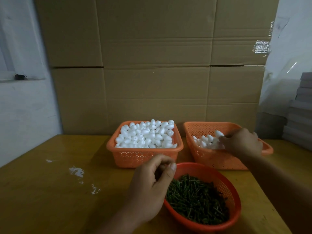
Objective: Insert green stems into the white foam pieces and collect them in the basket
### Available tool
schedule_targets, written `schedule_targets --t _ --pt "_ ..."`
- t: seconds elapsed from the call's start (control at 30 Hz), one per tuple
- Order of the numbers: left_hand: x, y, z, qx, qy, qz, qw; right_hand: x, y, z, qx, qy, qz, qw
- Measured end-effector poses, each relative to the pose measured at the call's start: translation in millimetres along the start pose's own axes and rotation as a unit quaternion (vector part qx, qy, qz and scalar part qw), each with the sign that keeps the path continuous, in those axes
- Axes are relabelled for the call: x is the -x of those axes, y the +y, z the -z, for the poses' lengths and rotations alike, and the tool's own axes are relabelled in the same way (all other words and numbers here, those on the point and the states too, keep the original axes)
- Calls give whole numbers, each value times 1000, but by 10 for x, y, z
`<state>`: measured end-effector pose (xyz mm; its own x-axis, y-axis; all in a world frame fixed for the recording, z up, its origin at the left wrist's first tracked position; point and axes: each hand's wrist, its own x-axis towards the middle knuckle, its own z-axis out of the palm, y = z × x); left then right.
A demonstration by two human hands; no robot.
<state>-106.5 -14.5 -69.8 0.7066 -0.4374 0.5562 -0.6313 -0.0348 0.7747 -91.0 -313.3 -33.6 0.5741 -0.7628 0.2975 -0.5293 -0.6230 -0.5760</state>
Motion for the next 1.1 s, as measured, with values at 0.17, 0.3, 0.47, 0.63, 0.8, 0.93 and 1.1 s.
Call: schedule_targets --t 0.17,0.3,0.47,0.63,0.8,0.93,1.1 --pt "0 -8 5 -5 -3 -2 1000 -32 -45 18 44 -35 -5 998" --pt "-1 0 6 -6 -7 -4 1000 -39 -68 26 66 -39 -8 997" --pt "-4 -1 14 -23 -7 1 1000 21 -40 44 84 -35 8 996" --pt "-5 0 33 -30 -2 9 999 155 -38 135 29 -7 24 999" --pt "-62 -79 91 -72 19 47 996 535 -73 231 -95 6 122 988" --pt "-129 -118 143 -96 29 75 992 894 -104 300 -188 32 188 964" --pt "-430 -205 340 -175 49 66 981 1225 -122 243 -157 -18 255 954"
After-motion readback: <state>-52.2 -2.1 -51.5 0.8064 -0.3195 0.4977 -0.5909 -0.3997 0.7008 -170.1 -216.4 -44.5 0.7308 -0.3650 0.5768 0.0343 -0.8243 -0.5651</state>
